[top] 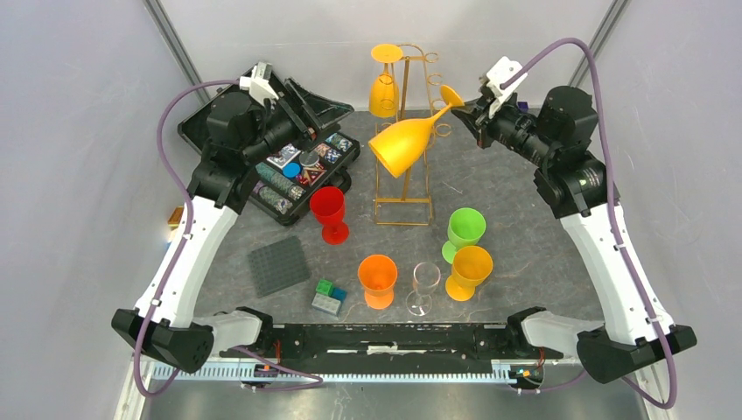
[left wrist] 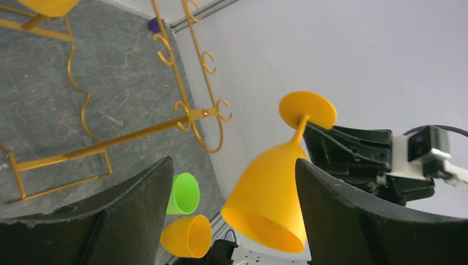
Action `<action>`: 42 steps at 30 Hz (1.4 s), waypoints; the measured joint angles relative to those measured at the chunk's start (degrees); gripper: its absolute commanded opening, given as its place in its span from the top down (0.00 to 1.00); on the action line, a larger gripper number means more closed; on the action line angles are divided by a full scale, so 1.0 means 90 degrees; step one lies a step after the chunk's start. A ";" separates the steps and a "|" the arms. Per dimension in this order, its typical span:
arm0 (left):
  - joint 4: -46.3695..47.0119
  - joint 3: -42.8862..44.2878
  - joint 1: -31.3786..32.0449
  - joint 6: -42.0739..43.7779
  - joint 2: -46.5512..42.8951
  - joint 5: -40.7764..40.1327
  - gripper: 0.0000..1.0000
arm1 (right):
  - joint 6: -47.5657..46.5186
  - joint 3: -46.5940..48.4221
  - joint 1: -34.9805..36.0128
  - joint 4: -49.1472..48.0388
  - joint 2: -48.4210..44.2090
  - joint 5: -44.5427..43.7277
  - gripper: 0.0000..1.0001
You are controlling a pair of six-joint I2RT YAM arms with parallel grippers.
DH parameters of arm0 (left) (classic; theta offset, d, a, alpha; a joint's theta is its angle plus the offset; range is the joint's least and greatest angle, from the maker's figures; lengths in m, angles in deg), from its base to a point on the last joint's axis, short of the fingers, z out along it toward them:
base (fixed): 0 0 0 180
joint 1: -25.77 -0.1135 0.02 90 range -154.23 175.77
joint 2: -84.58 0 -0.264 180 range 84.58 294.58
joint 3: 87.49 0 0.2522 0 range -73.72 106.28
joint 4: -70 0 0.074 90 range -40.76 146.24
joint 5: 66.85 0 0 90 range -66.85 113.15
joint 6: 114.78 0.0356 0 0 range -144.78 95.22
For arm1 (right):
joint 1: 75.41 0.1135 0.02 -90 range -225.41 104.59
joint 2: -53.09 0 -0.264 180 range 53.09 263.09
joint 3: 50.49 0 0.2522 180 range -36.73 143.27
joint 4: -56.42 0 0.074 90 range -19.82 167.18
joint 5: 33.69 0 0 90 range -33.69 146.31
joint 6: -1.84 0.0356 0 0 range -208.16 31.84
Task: Place the wine glass upside down on the wine glass rack
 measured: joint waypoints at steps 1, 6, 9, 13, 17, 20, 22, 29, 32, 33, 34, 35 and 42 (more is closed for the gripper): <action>-0.0143 0.0012 -0.0002 0.0063 0.0000 -0.0029 0.16 | -0.0107 -0.0010 0.0002 -0.0022 -0.0007 0.0175 1.00; -0.0554 0.0080 -0.0036 0.0236 0.0000 -0.0070 0.16 | -0.0563 -0.0194 0.0058 -0.0342 -0.0104 0.1059 1.00; -0.0709 0.0087 -0.0041 0.0291 0.0000 -0.0070 0.16 | -0.0763 -0.0311 0.0112 -0.0588 -0.0153 0.1540 1.00; -0.0940 0.0090 -0.0041 0.0325 0.0000 -0.0068 0.16 | -0.1037 -0.0505 0.0265 -0.0942 -0.0223 0.1933 1.00; -0.1171 0.0100 -0.0046 0.0372 0.0000 -0.0066 0.16 | -0.1583 -0.0595 0.0549 -0.0969 -0.0248 0.2098 1.00; -0.1375 0.0102 -0.0070 0.0420 0.0000 -0.0063 0.16 | -0.2142 -0.0605 0.0877 -0.0852 -0.0248 0.2059 1.00; -0.1491 0.0102 -0.0073 0.0442 0.0000 -0.0061 0.16 | -0.2548 -0.0610 0.1168 -0.0729 -0.0248 0.1926 1.00; -0.1906 0.0102 -0.0083 0.0466 0.0002 0.0007 0.16 | -0.4124 -0.0716 0.2654 -0.0138 -0.0248 0.0658 1.00; -0.2108 0.0102 -0.0083 0.0481 0.0024 0.0109 0.16 | -0.4748 -0.0954 0.3317 -0.0100 -0.0262 -0.0124 1.00; -0.2164 0.0102 -0.0083 0.0486 0.0032 0.0131 0.16 | -0.4949 -0.1112 0.3551 -0.0117 -0.0294 -0.0398 1.00; -0.2229 0.0102 -0.0083 0.0486 0.0044 0.0158 0.16 | -0.5141 -0.1270 0.3733 -0.0126 -0.0333 -0.0690 1.00; -0.2288 0.0102 -0.0083 0.0486 0.0051 0.0175 0.16 | -0.5285 -0.1392 0.3871 -0.0141 -0.0362 -0.0899 1.00; -0.2421 -0.0005 -0.0083 0.0474 0.0056 0.0508 0.19 | -0.6373 -0.2144 0.4685 -0.0520 -0.0617 -0.2346 1.00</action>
